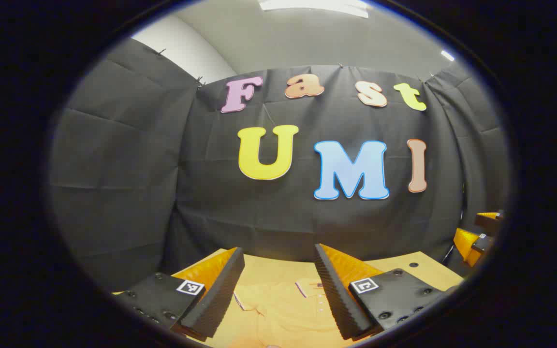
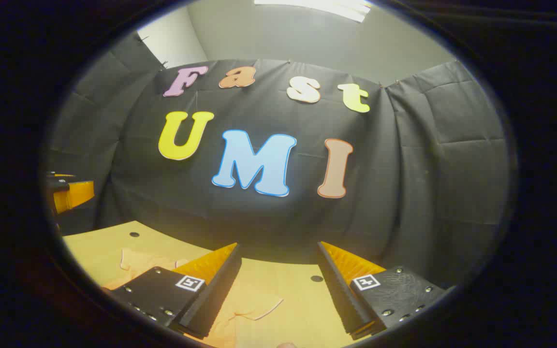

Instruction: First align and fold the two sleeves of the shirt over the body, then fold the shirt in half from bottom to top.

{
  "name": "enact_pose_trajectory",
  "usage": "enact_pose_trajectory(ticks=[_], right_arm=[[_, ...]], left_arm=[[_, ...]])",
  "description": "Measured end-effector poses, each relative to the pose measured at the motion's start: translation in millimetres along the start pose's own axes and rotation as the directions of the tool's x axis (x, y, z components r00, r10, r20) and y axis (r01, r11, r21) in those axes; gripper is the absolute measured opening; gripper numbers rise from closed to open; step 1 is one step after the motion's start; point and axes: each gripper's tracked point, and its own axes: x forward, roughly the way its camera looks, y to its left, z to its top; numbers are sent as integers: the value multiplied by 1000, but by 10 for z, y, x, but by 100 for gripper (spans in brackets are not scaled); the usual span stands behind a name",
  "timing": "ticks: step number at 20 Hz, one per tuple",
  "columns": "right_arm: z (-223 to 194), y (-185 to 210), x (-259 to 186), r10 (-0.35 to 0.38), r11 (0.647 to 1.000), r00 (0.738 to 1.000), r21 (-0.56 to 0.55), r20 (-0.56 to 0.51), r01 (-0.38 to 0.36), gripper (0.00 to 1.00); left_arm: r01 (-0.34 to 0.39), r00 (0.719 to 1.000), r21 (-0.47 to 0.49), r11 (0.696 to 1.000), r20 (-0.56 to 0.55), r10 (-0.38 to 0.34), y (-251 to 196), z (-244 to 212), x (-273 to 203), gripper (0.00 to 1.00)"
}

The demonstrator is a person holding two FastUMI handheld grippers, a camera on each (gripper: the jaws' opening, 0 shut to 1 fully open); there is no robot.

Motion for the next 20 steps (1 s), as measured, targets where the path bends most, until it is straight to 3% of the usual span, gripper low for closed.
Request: enact_pose_trajectory(ticks=[15, 20], right_arm=[[-144, 228, 308, -17, 1000, 998, 16, -68, 18, 96], [-400, 253, 414, -8, 1000, 989, 29, -151, 12, 96]], left_arm=[[54, 998, 18, 998, -14, -54, 58, -92, 432, 92], [47, 999, 0, 999, -28, -47, 104, -145, 427, 92]])
